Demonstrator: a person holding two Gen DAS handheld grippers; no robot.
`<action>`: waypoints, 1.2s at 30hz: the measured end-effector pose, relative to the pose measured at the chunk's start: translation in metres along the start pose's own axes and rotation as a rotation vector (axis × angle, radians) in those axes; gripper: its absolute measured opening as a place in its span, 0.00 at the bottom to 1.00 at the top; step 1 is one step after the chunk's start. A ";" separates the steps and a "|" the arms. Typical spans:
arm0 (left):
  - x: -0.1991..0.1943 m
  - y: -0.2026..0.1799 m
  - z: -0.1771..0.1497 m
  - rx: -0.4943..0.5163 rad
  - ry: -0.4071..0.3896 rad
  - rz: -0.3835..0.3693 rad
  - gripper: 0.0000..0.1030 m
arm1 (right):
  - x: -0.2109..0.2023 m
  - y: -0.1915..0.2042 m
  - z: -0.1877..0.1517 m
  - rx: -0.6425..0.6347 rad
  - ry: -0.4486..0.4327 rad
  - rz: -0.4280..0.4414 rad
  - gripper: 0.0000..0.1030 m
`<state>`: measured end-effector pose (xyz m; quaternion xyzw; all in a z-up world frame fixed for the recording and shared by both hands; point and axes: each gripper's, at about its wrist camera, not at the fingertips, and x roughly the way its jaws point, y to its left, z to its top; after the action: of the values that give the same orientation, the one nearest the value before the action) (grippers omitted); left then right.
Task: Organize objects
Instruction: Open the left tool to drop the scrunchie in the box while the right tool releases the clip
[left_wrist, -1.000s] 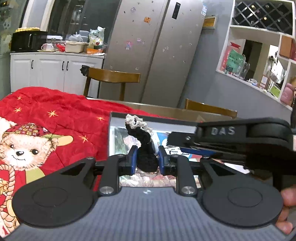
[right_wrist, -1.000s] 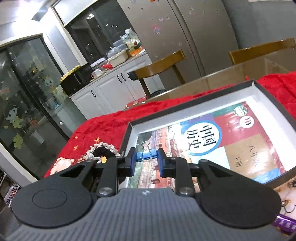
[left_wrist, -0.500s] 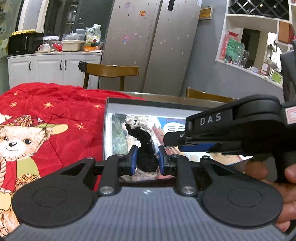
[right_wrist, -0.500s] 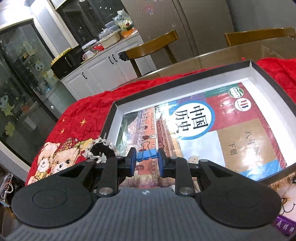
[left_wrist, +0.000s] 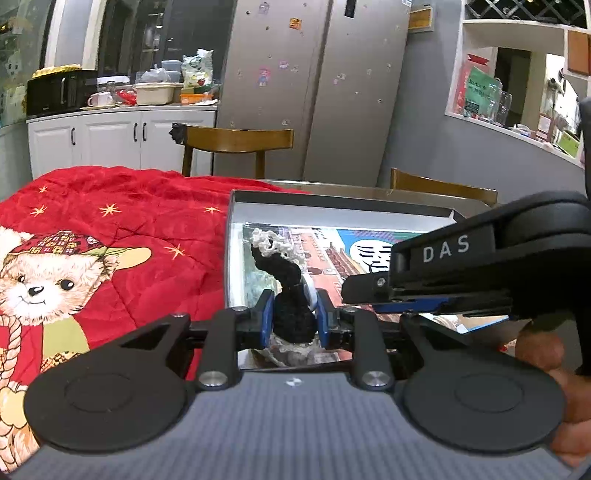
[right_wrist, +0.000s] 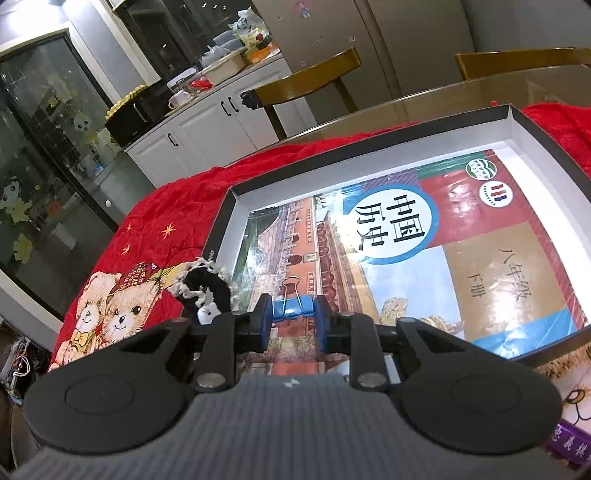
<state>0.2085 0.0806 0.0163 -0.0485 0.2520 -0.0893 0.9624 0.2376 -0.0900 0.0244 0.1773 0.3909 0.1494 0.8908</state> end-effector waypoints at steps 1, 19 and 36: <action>0.001 0.000 0.000 0.002 0.001 0.002 0.27 | 0.000 0.000 0.000 0.000 0.000 -0.001 0.27; -0.002 0.006 0.008 -0.031 0.000 -0.053 0.64 | -0.002 -0.007 0.000 0.049 0.013 0.018 0.36; -0.078 0.016 0.061 -0.115 -0.129 -0.137 0.72 | -0.115 0.019 0.014 -0.087 -0.262 0.075 0.73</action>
<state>0.1739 0.1144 0.1046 -0.1266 0.1903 -0.1370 0.9638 0.1714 -0.1227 0.1154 0.1707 0.2575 0.1749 0.9349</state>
